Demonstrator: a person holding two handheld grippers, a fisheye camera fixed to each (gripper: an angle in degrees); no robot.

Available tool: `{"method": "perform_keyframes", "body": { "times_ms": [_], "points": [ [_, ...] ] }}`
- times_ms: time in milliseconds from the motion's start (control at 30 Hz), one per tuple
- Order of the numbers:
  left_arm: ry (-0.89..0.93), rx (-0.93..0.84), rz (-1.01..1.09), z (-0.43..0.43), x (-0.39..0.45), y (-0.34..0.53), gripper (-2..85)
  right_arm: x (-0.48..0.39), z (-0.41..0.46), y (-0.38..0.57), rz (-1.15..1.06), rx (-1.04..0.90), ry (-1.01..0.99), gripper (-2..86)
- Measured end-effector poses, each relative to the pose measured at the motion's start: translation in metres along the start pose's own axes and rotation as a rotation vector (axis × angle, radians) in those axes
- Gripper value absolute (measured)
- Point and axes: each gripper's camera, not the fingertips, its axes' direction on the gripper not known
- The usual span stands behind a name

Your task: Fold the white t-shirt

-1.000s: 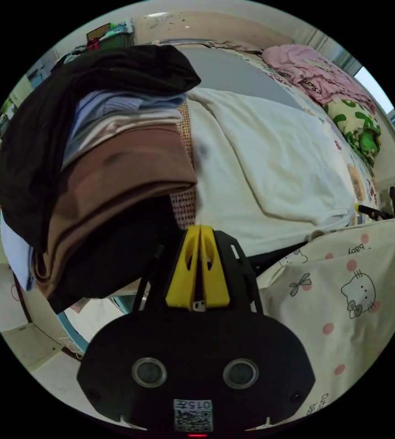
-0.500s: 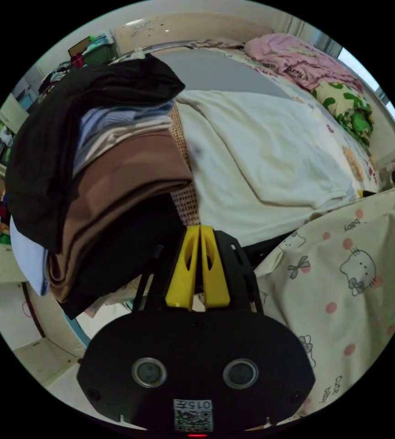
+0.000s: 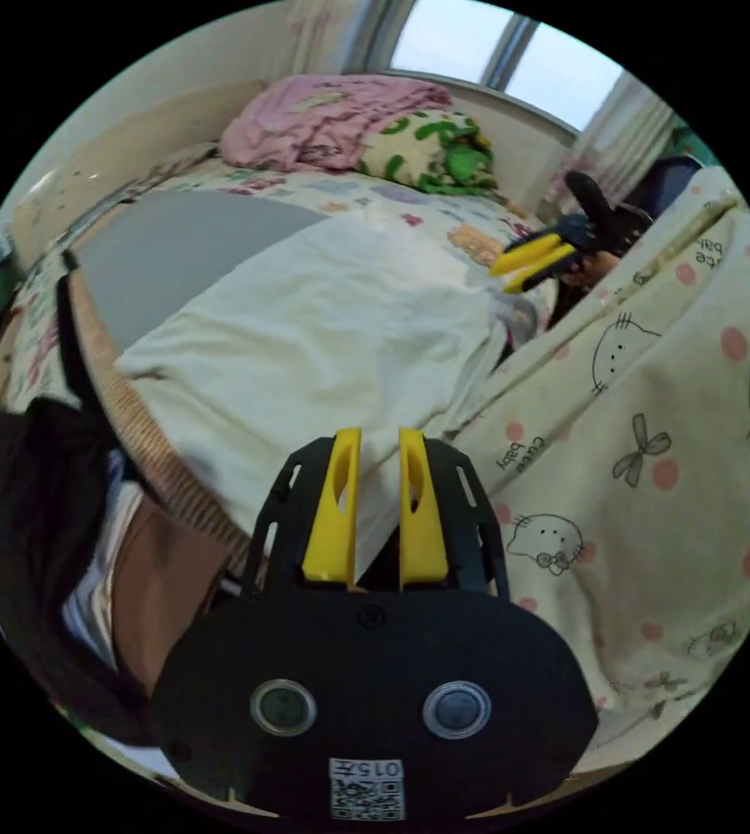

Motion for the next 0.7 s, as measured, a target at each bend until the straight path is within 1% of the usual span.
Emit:
{"method": "perform_keyframes", "body": {
  "times_ms": [67,133,200,267,333,400,467,567,633,700],
  "points": [
    [-0.034,-0.013,0.046,0.011,0.001,-0.013,8.0,-0.003,0.018,-0.003,-0.046,-0.057,-0.017,10.9],
    [-0.005,-0.073,0.081,0.028,-0.002,-0.026,8.7,-0.003,0.035,-0.005,-0.067,-0.107,-0.015,11.2],
    [-0.026,-0.115,0.112,0.042,-0.002,-0.03,8.8,0.001,0.056,-0.005,-0.089,-0.167,-0.002,11.0],
    [-0.072,-0.151,0.138,0.054,-0.002,-0.031,8.3,0.005,0.066,-0.005,-0.098,-0.168,0.033,9.1],
    [-0.073,-0.124,0.147,0.055,-0.007,-0.03,6.6,0.014,0.072,-0.008,-0.085,-0.17,0.061,5.9],
    [-0.064,-0.1,0.115,0.053,-0.016,-0.027,4.4,0.033,0.075,-0.018,-0.04,-0.178,0.002,2.6],
    [-0.063,-0.06,0.066,0.046,-0.028,-0.024,2.1,0.05,0.07,-0.027,0.002,-0.154,-0.028,1.5],
    [-0.042,0.056,-0.03,0.016,-0.057,-0.019,0.8,0.083,0.045,-0.048,0.054,-0.076,-0.053,0.7],
    [-0.037,0.151,-0.116,-0.015,-0.091,-0.019,0.5,0.106,0.023,-0.066,0.074,-0.01,-0.041,0.5],
    [-0.032,0.221,-0.157,-0.04,-0.119,-0.026,0.3,0.144,-0.011,-0.104,0.087,0.097,-0.02,0.3]
  ]
}}
